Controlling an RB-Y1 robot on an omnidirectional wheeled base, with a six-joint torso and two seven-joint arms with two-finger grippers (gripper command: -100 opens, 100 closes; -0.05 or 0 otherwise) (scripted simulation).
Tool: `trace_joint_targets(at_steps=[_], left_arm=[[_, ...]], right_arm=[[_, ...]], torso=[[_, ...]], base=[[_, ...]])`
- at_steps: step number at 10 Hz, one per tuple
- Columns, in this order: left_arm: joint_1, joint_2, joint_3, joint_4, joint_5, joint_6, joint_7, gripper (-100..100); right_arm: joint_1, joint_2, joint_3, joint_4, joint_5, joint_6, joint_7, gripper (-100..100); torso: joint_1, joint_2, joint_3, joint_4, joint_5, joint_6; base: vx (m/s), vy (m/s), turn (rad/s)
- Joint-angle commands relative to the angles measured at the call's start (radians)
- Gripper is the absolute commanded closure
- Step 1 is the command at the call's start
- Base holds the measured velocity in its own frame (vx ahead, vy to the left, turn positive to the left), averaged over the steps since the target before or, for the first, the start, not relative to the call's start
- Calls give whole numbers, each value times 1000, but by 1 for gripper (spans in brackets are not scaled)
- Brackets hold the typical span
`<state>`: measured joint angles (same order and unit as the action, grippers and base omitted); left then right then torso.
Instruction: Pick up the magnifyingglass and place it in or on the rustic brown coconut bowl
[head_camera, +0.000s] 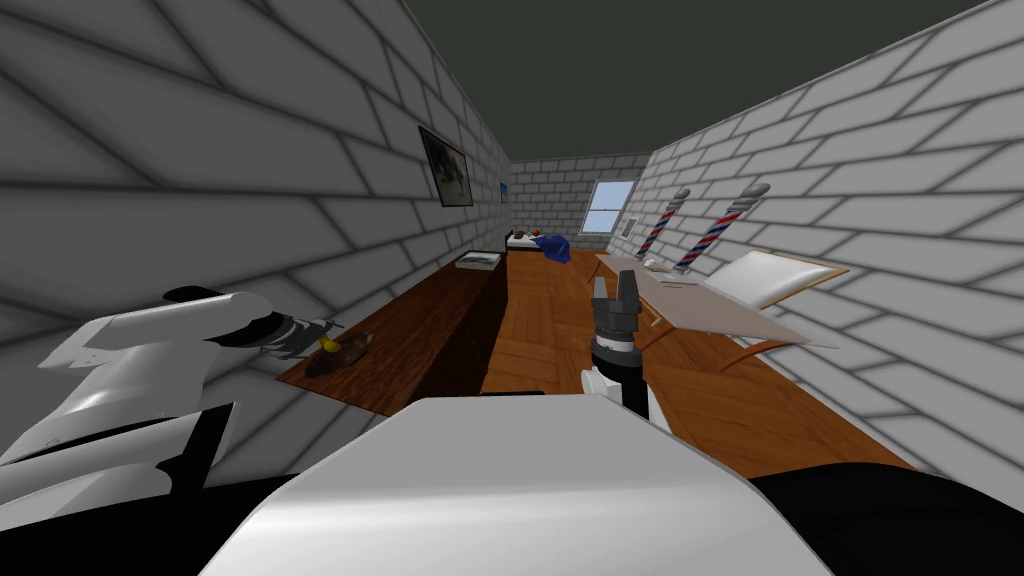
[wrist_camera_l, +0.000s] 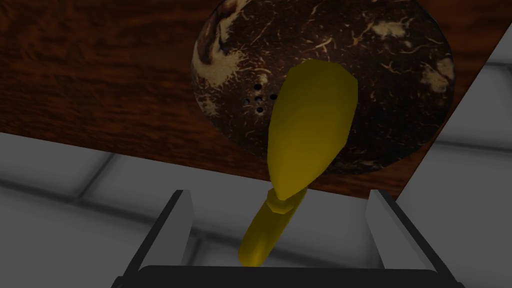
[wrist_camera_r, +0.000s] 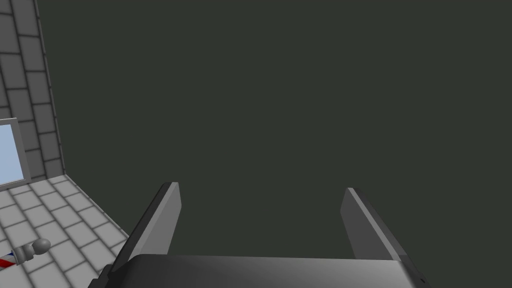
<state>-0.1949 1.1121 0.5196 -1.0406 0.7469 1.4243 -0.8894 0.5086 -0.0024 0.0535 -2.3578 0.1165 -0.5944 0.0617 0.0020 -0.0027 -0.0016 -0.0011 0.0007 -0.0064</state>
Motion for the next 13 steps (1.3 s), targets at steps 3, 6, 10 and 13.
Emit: trace_joint_targets(at_steps=[3, 6, 10, 13], left_arm=[[-2, 28, 17, -12, 15, 37, -7, -100], [-6, 65, 39, -29, 34, 86, -16, -100], [-1, 84, 56, -46, 47, 116, -21, 0], [-1, 84, 56, -45, 47, 116, -22, 0]], right_arm=[[0, 0, 0, 0, 0, 0, 0, 0], [0, 0, 0, 0, 0, 0, 0, 0], [0, 0, 0, 0, 0, 0, 0, 0], [0, 0, 0, 0, 0, 0, 0, 0]], torso=[[0, 0, 0, 0, 0, 0], [-1, -2, -1, 0, 0, 0], [-1, -1, -1, 0, 0, 0], [0, 0, 0, 0, 0, 0]], base=[[9, -3, 13], [36, -18, 30], [24, -14, 20], [0, 0, 0]])
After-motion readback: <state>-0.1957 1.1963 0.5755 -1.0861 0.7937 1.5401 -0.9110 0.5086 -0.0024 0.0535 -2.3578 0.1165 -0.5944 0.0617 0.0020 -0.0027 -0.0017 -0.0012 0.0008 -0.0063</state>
